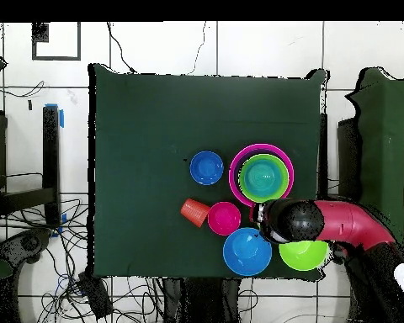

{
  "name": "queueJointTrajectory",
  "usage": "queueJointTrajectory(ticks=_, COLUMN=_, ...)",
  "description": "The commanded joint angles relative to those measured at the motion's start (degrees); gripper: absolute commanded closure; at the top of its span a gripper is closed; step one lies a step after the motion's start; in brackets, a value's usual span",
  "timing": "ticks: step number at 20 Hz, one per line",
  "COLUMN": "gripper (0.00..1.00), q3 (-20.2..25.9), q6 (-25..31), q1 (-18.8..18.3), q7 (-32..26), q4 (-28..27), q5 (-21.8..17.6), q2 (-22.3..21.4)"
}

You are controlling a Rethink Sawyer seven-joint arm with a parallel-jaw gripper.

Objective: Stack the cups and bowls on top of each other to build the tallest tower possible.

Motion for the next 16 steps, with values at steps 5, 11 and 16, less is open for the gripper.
queueJointTrajectory(ticks=5, gripper=0.0, q3=-1.06, q6=-2.82, q1=2.19, q7=-1.76, q4=0.46, q5=-1.96, q2=7.87)
queueJointTrajectory(ticks=11, gripper=0.0, q3=-0.51, q6=-2.53, q1=2.08, q7=-3.41, q4=-2.77, q5=-2.58, q2=10.76)
queueJointTrajectory(ticks=16, gripper=0.0, q3=0.7, q6=0.12, q1=2.15, q7=-6.77, q4=-6.62, q5=-2.53, q2=12.76)
